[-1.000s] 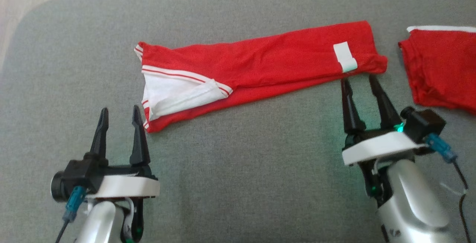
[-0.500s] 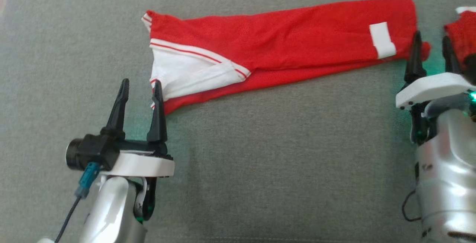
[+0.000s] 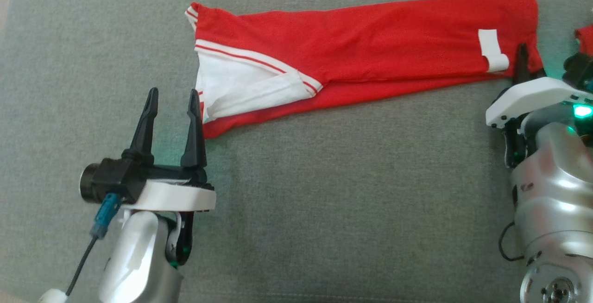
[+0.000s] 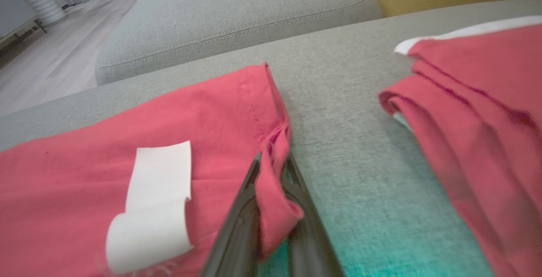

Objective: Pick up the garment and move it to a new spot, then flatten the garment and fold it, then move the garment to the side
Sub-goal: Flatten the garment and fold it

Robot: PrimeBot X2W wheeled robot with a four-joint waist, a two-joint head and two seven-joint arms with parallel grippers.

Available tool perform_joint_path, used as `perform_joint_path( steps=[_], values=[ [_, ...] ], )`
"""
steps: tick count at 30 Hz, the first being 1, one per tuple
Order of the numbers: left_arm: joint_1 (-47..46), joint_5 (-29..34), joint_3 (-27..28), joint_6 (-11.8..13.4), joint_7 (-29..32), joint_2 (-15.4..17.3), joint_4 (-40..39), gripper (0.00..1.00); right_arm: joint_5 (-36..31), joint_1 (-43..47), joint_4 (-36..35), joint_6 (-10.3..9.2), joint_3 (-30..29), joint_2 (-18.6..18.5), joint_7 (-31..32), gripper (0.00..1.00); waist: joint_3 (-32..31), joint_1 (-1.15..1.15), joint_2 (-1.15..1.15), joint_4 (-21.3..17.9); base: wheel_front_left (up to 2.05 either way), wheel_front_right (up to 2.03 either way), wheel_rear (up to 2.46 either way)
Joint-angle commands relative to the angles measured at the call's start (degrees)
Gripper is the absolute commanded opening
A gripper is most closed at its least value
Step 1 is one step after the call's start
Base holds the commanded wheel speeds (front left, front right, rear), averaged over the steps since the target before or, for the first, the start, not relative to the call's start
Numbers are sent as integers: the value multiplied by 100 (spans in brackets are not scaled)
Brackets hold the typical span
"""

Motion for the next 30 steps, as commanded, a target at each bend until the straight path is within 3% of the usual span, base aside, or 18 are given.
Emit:
perform_joint_path(
  steps=[1, 6, 12, 17, 25, 30],
  values=[
    [-101, 73, 247, -14, -29, 27, -152, 100, -84, 60, 36, -5, 36, 107, -40, 0, -55, 0, 0, -52, 0, 0, 0],
    [-36, 97, 354, -35, -29, 21, -139, 100, -550, 152, -368, -5, -432, 97, -190, 0, -298, 0, 0, -197, 0, 0, 0],
    [74, 70, 414, -53, -29, 17, -147, 100, -975, 263, -1004, -5, -969, -161, -77, 0, -596, 0, 0, -335, 0, 0, 0],
    [152, -5, 395, -44, -29, 16, -150, 100, -1123, 297, -1323, -5, -1002, -203, 82, 0, -761, 0, 0, -373, 0, 0, 0],
    [309, -35, 372, -30, -29, 16, -126, 100, -780, 258, -1404, -5, -377, 56, 99, 0, -1070, 0, 0, -339, 0, 0, 0],
    [412, -44, 303, -13, -29, 15, -122, 100, 423, 168, -1102, -5, 1159, 104, 49, 0, -1344, 0, 0, -173, 0, 0, 0]
  ],
)
